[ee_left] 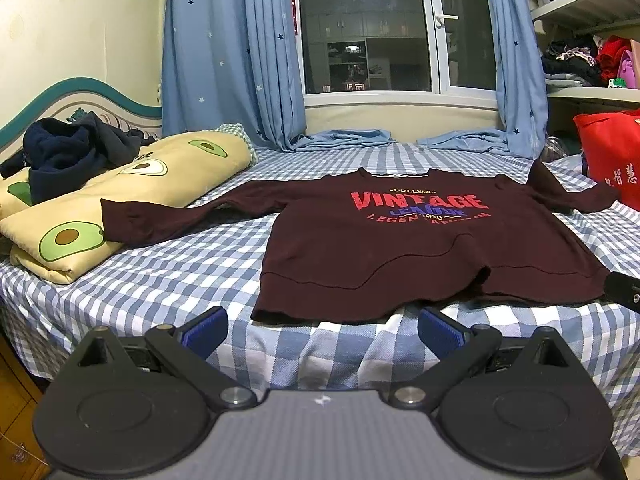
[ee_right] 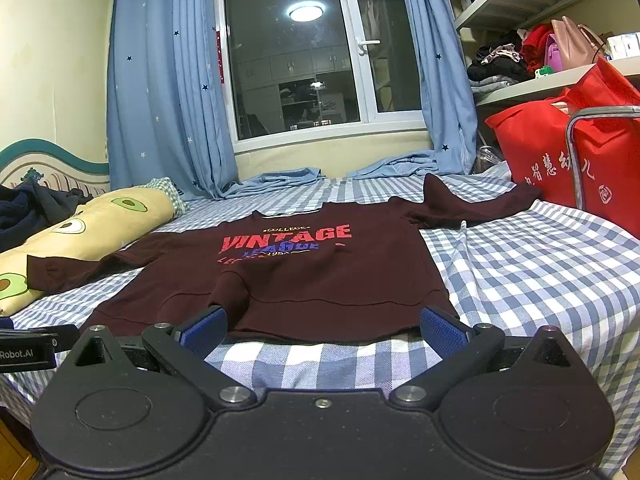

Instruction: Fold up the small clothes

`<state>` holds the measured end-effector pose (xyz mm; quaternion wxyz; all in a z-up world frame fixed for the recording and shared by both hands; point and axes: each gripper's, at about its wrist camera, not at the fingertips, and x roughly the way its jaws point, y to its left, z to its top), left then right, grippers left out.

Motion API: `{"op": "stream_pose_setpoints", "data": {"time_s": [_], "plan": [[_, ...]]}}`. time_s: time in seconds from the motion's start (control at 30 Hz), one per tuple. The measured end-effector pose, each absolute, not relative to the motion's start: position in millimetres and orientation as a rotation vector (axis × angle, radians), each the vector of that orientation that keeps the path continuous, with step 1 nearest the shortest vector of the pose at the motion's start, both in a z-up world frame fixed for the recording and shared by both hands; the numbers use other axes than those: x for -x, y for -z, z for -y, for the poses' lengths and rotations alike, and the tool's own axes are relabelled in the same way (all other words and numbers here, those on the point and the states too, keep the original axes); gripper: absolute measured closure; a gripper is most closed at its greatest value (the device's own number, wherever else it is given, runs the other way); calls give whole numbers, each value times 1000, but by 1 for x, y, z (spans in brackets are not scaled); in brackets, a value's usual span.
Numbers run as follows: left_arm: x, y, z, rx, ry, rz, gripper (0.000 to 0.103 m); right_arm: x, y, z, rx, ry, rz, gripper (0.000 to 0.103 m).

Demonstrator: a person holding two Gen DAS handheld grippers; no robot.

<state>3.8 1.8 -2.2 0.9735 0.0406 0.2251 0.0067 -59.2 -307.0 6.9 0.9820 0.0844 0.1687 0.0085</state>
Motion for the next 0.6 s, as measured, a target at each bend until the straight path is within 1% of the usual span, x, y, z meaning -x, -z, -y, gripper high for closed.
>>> {"op": "stream_pose_setpoints", "data": {"time_s": [0.6], "plan": [[-5, 3, -5, -83, -19, -462, 0, 60, -4, 312, -171, -6, -344, 0]]}}
